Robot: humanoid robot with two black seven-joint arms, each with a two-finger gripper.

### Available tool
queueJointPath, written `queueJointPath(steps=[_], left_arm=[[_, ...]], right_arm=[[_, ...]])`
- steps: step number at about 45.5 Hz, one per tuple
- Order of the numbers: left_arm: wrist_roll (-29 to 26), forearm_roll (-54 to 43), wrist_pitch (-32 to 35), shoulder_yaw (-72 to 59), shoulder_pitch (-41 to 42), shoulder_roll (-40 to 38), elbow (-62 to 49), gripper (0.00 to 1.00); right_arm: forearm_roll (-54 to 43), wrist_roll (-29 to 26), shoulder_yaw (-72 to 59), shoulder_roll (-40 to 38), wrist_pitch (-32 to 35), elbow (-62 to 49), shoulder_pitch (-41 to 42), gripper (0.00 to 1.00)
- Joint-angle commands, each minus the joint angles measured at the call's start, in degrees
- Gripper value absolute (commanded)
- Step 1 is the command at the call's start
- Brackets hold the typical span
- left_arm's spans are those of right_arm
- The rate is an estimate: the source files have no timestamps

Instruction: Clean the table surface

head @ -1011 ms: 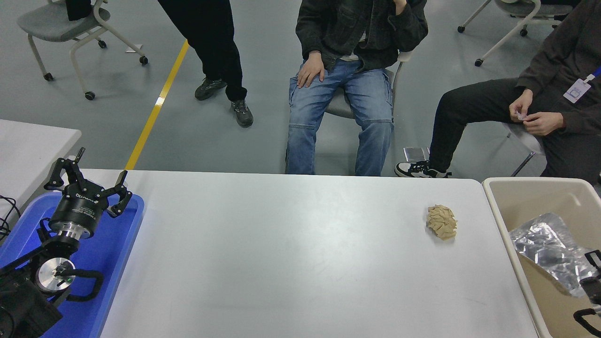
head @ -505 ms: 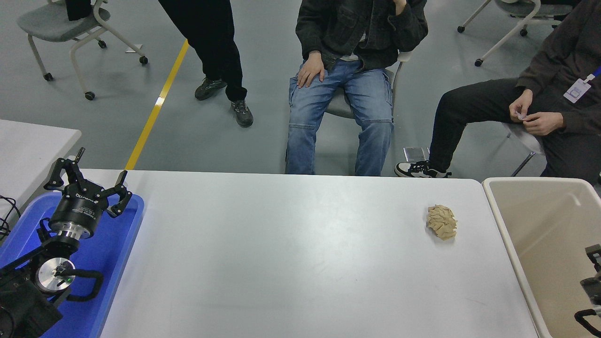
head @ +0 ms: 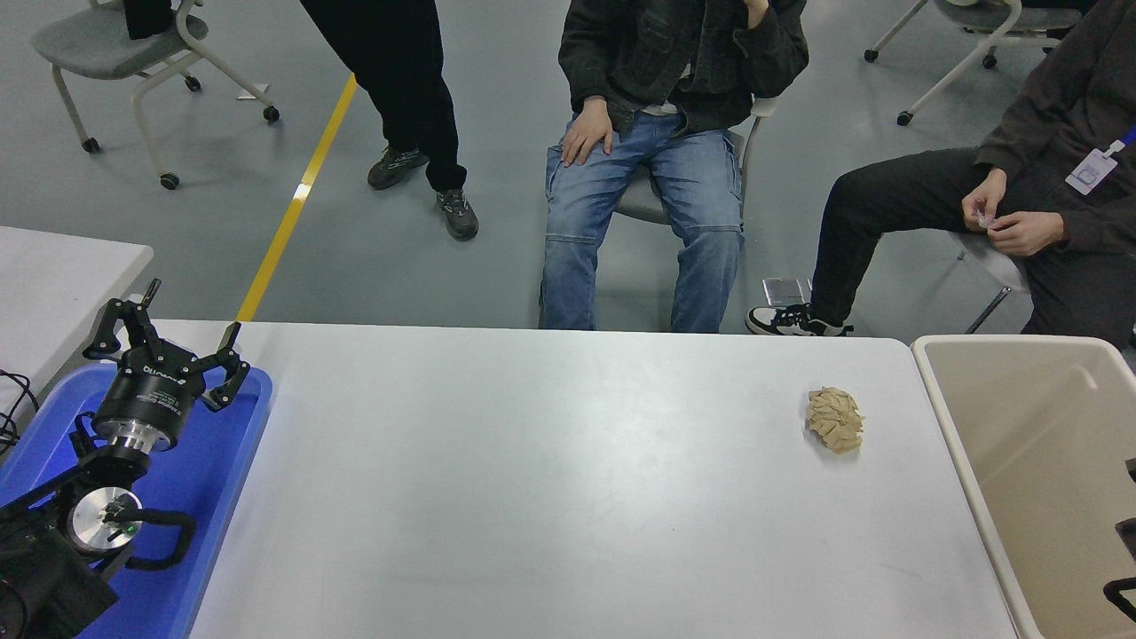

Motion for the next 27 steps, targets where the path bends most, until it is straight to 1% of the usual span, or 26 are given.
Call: queueJointPath(steps=[1,6,10,12,15,20,24,27], left_arm=[[0.00,0.00,0.00,0.00,0.00,0.00,0.06,1.00],[0.00,0.00,0.00,0.00,0.00,0.00,0.06,1.00],[0.00,0.00,0.00,0.00,0.00,0.00,0.06,1.00],[0.00,0.00,0.00,0.00,0.00,0.00,-0.03,1.00],[0.00,0.00,0.00,0.00,0.00,0.00,-0.03,1.00],[0.00,0.00,0.00,0.00,0.00,0.00,-0.03,1.00],[0.00,0.00,0.00,0.00,0.00,0.00,0.06,1.00],[0.00,0.00,0.00,0.00,0.00,0.00,-0.03,1.00]], right_arm=[[0.13,0.60,13.46,-6.02,0.99,7.97,0.24,0.99],[-0.04,0.78,25.77,-10.51,1.70,16.05,-0.63,0.99],[-0.13,0.78,32.54,-13.76,3.45,21.77,-1.43,0.99],[0.04,0.95,34.04,-14.73,6.25,22.14,-1.69,0.99],[0.48,1.31,36.86,-15.26,12.93,22.05,-1.34,1.00],[4.69,2.10,42.92,-15.35,22.60,22.14,-1.17,1.00],[6.11,2.36,45.74,-14.91,26.21,22.31,-1.08,1.00],[6.81,3.59,47.06,-14.21,29.02,22.49,-0.90,1.00]])
